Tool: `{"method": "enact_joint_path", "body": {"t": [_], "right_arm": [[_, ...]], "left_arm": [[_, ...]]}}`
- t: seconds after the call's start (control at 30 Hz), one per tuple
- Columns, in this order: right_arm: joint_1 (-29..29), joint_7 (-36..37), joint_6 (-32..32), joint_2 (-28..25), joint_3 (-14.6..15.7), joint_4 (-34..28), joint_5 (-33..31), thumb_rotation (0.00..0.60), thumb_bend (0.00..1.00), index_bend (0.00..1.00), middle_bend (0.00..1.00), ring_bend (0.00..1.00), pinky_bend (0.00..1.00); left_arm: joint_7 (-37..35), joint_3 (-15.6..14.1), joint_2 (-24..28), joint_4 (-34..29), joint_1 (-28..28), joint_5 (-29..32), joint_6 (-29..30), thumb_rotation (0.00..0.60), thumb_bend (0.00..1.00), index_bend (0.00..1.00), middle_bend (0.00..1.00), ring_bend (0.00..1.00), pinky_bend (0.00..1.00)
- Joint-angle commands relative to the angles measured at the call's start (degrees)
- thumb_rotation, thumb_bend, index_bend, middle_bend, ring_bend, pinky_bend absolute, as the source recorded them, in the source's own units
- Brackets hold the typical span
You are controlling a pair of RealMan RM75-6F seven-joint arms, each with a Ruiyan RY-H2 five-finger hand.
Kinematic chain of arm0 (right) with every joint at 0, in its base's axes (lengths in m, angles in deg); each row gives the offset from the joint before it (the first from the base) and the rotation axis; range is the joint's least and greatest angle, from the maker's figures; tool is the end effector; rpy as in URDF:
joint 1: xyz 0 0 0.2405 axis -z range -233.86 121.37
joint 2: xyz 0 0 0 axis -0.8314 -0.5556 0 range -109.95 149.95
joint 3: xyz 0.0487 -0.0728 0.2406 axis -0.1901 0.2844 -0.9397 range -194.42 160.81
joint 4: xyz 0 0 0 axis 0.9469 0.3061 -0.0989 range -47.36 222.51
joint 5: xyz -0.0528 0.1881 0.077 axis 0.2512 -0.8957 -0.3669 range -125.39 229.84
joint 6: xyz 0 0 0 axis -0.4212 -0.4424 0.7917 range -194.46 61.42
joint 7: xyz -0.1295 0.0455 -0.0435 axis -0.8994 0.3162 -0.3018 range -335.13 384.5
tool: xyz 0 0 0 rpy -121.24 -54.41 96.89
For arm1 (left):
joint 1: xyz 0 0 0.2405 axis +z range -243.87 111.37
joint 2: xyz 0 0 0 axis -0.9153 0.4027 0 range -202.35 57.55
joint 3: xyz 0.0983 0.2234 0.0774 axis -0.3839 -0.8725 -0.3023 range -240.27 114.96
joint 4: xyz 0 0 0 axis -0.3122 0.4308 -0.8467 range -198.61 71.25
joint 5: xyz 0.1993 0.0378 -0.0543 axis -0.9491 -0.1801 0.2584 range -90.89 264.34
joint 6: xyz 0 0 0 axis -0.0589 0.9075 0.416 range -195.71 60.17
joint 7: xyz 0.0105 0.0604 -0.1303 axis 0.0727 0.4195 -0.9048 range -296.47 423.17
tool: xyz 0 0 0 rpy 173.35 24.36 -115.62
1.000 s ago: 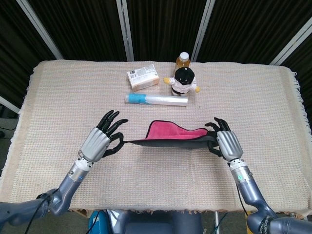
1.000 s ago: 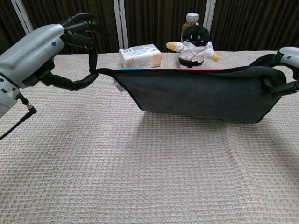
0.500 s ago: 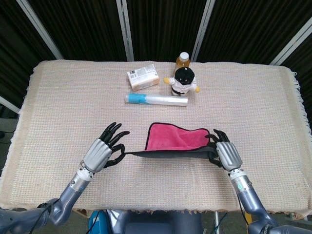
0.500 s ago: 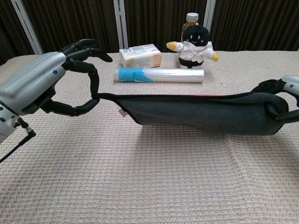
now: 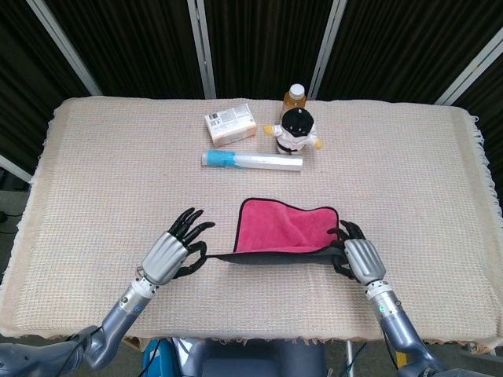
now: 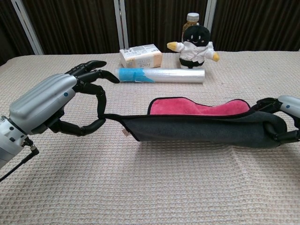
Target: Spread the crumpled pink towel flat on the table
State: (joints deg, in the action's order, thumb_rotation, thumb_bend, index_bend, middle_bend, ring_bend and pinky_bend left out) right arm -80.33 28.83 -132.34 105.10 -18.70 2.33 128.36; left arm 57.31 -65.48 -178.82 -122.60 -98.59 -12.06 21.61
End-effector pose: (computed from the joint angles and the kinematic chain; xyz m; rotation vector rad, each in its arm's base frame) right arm -0.2465 -0.2594 0.0068 1.6063 -1.3008 1.0403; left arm -0.1623 0.2598 -0.0486 -1.8268 -0.6728 -1.5577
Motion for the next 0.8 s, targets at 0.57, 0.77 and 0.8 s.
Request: {"method": "enact_joint_path", "body": {"t": [0.57,0.77,0.8], "right_arm": [[1.8,-2.1,1.6,0.9,0.7,0.6,0.2,0.600,0.71,0.64,0.25,0.00,0.01],[2.4,-2.6,1.3,0.7,0.9,-0.1,0.7,0.600,0.71,0.64,0.25,0.00,0.01],[2.5,-2.7,1.1,0.6,0.9,-0.3,0.9,0.600,0.71,0.64,0.25,0.00,0.01]], "left_arm": [[-2.6,-1.7,-2.2,4.1,2.0,-2.1,-0.9,0.600,0.49,0.59,0.19,0.00,0.00],[-2.9,-2.1,-2.5,4.8,2.3,-3.3,-0.3,0.600,0.49,0.59,0.19,0.00,0.00],[-3.1,-2.2,-2.4,4.7,2.4,-3.5,-0.2,0.600,0.49,0.59,0.19,0.00,0.00]]}}
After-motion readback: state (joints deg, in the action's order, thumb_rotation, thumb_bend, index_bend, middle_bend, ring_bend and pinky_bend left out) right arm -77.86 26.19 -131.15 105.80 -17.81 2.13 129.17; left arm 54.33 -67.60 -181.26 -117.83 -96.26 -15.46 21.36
